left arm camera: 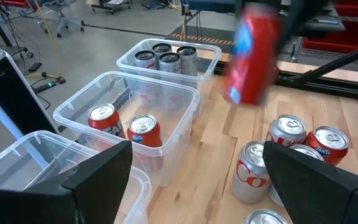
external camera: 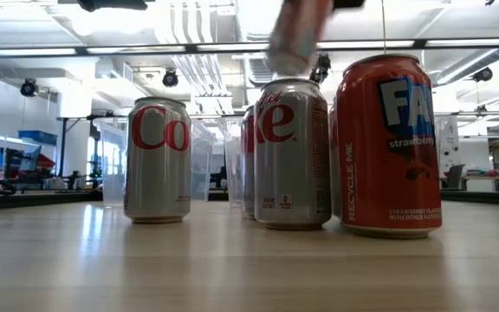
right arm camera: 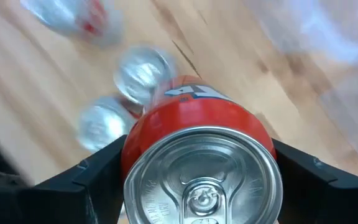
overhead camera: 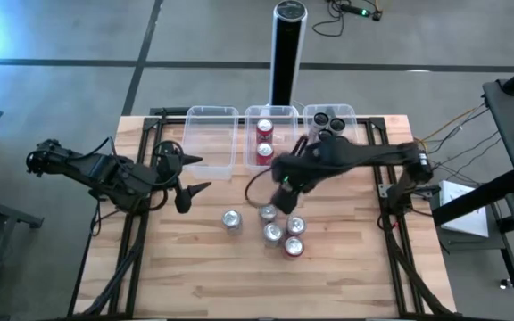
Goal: Sort soda cans
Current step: Put the red soda can into the middle white bin
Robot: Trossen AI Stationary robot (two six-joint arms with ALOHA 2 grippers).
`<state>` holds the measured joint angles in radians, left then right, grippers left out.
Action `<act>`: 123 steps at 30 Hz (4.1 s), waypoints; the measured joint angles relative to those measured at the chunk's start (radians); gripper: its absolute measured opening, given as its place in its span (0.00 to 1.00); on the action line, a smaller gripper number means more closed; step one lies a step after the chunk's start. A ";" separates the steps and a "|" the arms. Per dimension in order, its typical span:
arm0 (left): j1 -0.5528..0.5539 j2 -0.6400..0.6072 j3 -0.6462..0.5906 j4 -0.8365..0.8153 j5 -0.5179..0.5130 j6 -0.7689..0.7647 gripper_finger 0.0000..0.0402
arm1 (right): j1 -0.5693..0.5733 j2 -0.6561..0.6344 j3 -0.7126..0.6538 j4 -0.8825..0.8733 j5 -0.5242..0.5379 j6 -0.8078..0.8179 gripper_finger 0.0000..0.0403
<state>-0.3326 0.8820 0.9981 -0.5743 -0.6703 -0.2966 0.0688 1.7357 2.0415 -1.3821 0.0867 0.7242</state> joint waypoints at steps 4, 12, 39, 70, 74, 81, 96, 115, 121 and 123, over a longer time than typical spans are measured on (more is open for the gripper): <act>0.001 0.002 0.000 0.009 -0.001 0.004 0.86 | -0.031 -0.022 0.102 0.030 0.190 -0.043 0.73; 0.001 0.003 0.000 0.014 -0.001 -0.004 0.86 | -0.213 0.011 0.097 0.028 0.360 -0.132 0.74; 0.001 0.005 0.000 0.011 -0.048 -0.053 0.86 | -0.458 0.323 0.111 0.038 0.168 -0.267 0.75; 0.001 0.006 0.000 -0.002 -0.046 -0.071 0.86 | -0.478 0.500 0.156 0.078 0.144 -0.291 0.89; 0.001 0.006 0.000 -0.002 -0.046 -0.071 0.86 | -0.452 0.497 0.275 -0.008 0.149 -0.298 0.90; 0.001 0.006 0.000 -0.002 -0.046 -0.063 0.86 | -0.351 0.387 0.266 0.020 0.137 -0.287 0.90; 0.000 0.006 0.000 -0.002 -0.044 -0.053 0.86 | -0.286 0.414 0.216 0.003 0.044 0.163 0.90; -0.001 0.007 0.000 0.005 -0.018 -0.058 0.86 | -0.318 0.447 0.169 0.086 0.041 0.385 0.72; -0.001 0.007 0.000 0.006 -0.018 -0.053 0.86 | -0.321 0.447 0.124 0.102 0.070 0.439 0.65; -0.001 0.007 0.000 0.006 -0.018 -0.053 0.86 | -0.324 0.447 0.108 0.135 0.063 0.439 0.62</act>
<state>-0.3340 0.8886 0.9977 -0.5686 -0.6884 -0.3492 -0.2550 2.1822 2.1491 -1.2474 0.1502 1.1629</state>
